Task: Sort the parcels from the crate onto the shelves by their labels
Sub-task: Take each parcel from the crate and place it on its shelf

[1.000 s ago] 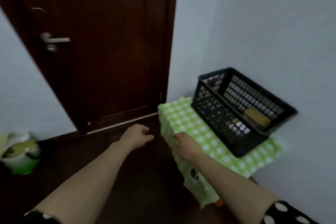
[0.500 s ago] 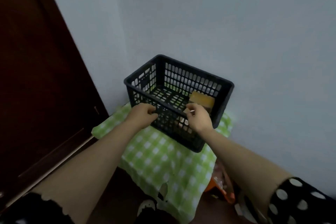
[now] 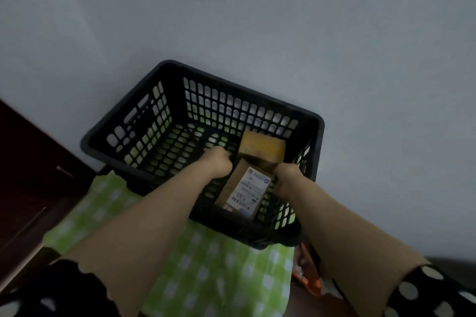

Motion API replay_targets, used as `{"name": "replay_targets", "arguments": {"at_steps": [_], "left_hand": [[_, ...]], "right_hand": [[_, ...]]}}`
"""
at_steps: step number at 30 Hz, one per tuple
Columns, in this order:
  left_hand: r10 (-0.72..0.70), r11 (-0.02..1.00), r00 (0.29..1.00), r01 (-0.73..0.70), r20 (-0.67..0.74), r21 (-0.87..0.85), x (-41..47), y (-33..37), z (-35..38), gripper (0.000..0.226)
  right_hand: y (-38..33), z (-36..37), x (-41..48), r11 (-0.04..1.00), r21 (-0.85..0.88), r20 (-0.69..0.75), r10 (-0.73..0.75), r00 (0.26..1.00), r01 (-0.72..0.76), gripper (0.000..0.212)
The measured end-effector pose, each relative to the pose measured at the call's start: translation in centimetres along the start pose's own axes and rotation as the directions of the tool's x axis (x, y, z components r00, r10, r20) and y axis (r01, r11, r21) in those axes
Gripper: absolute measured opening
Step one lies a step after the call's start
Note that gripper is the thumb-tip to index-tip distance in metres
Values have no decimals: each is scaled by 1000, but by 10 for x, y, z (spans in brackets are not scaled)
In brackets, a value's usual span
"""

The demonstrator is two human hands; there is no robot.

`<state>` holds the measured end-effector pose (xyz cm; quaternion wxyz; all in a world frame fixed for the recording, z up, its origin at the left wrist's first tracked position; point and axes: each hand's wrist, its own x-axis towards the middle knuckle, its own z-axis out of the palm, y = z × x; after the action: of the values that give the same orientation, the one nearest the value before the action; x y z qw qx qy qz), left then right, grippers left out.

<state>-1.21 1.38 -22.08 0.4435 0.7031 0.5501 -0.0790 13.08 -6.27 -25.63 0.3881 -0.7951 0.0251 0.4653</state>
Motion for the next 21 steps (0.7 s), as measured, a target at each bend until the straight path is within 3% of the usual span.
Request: {"name": "replay_targets", "arguments": {"at_steps": [2,4,7,11,15,17,21], "left_hand": [[-56,998,996,54,65,39,28,8,14,7],[-102,991,986,89,135,95,51,13,25,26],[-163,975,959,120,231,187,68,21,36,33],[-262,962,900,218,348,163,84,11,51,19],[-277,953,862,303,425,6,76,11,35,7],[-279,948,870,317,407,-26,63,12,16,8],[-219,936,952,268,215,-230,39,8,-25,31]], "right_hand": [[-6,12,11,994,38,57,97,994,-100,17],[-8,20,25,977,-3,111,212,971,-213,22],[-6,21,44,939,-54,127,343,931,-339,28],[2,23,52,898,-111,125,437,891,-425,26],[-10,32,42,918,-150,144,389,910,-368,17],[-18,35,27,933,-149,147,349,925,-328,27],[-42,36,-21,982,-41,145,189,971,-185,25]]}}
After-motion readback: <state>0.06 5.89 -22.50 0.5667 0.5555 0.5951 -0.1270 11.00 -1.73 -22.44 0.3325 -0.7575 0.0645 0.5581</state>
